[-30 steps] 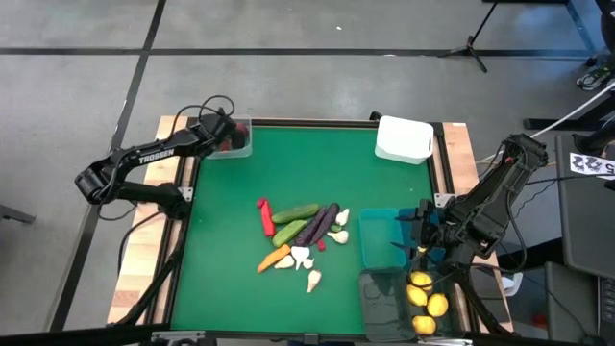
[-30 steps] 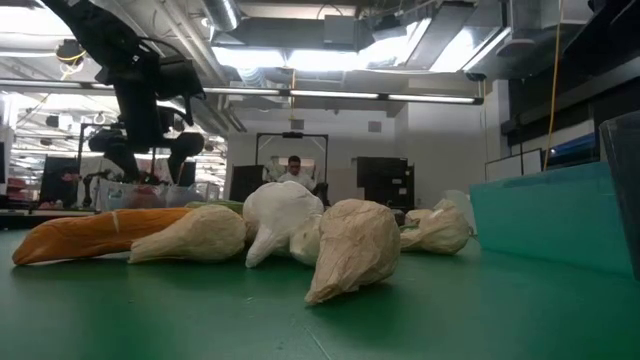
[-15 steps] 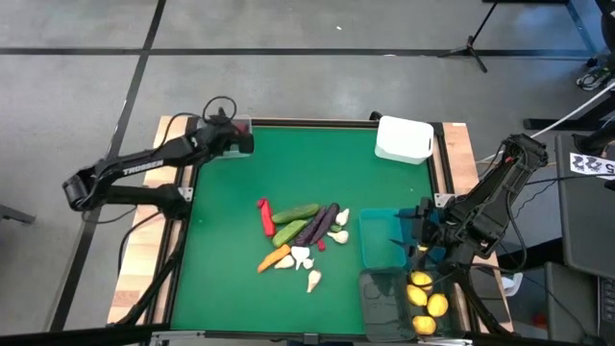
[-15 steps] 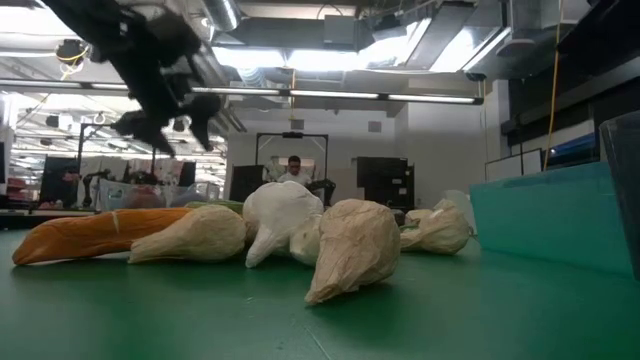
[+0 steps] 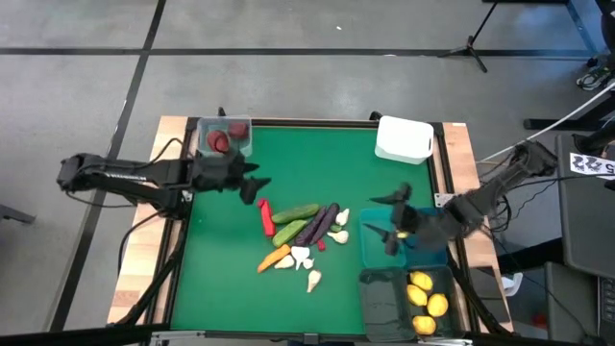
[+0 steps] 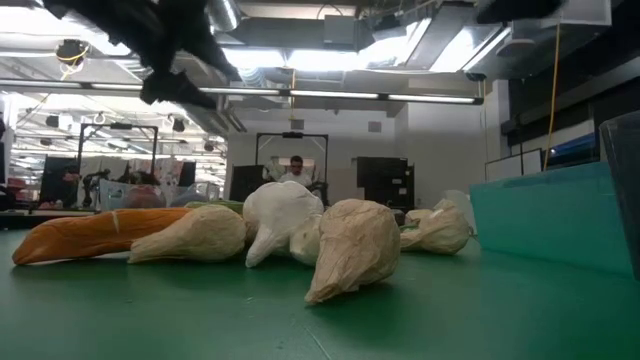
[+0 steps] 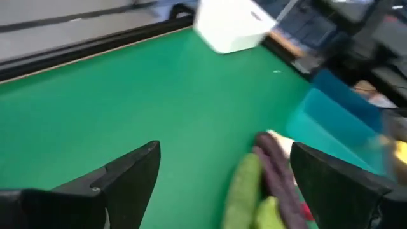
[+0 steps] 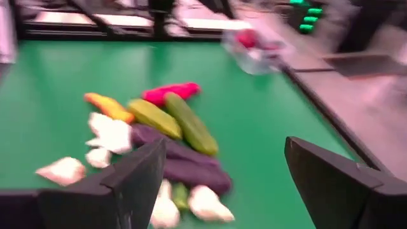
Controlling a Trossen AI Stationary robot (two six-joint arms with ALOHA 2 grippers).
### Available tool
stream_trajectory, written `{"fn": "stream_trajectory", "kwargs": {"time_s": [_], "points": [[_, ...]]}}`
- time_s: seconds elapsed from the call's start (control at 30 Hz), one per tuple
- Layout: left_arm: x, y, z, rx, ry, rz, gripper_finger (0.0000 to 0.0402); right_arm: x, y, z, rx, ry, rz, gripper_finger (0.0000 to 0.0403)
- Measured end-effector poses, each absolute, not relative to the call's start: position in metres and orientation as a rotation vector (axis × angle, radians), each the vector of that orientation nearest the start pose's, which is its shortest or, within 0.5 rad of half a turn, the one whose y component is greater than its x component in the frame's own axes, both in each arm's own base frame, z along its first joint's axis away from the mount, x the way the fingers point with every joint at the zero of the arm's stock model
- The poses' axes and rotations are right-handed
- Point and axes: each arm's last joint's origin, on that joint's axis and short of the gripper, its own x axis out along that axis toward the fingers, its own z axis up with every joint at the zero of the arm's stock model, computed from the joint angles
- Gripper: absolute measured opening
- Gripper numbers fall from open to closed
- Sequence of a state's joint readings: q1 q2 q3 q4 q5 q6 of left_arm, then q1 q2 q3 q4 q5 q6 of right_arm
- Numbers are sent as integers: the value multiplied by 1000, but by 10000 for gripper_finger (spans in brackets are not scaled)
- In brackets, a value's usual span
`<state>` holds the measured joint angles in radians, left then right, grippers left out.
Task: Sort produce into baskets
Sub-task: Put the cucumber into the green bin
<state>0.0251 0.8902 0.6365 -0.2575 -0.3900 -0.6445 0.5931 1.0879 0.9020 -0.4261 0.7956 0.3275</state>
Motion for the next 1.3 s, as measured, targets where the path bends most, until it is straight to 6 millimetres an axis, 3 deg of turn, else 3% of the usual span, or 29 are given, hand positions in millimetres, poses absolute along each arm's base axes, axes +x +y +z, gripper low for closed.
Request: {"fn": "stream_trajectory", "kwargs": {"time_s": [0.2, 0.33, 0.47, 0.7, 0.9, 1.07, 1.3], "points": [[189, -7, 263, -470, 285, 569, 345, 240, 61, 313, -96, 336, -88, 319], [187, -13, 264, -428, 248, 634, 345, 268, 26, 301, -43, 339, -48, 319], [186, -14, 265, -403, 220, 689, 345, 301, 5, 282, -9, 406, 31, 319], [184, -12, 265, -379, 199, 752, 345, 366, -8, 248, -53, 568, 180, 319], [184, -12, 265, -348, 212, 750, 345, 411, -18, 224, -53, 600, 274, 319], [184, -12, 264, -330, 219, 748, 345, 435, -24, 200, -57, 638, 285, 319], [183, -11, 254, -317, 241, 766, 345, 447, -28, 163, -50, 712, 290, 319]]}}
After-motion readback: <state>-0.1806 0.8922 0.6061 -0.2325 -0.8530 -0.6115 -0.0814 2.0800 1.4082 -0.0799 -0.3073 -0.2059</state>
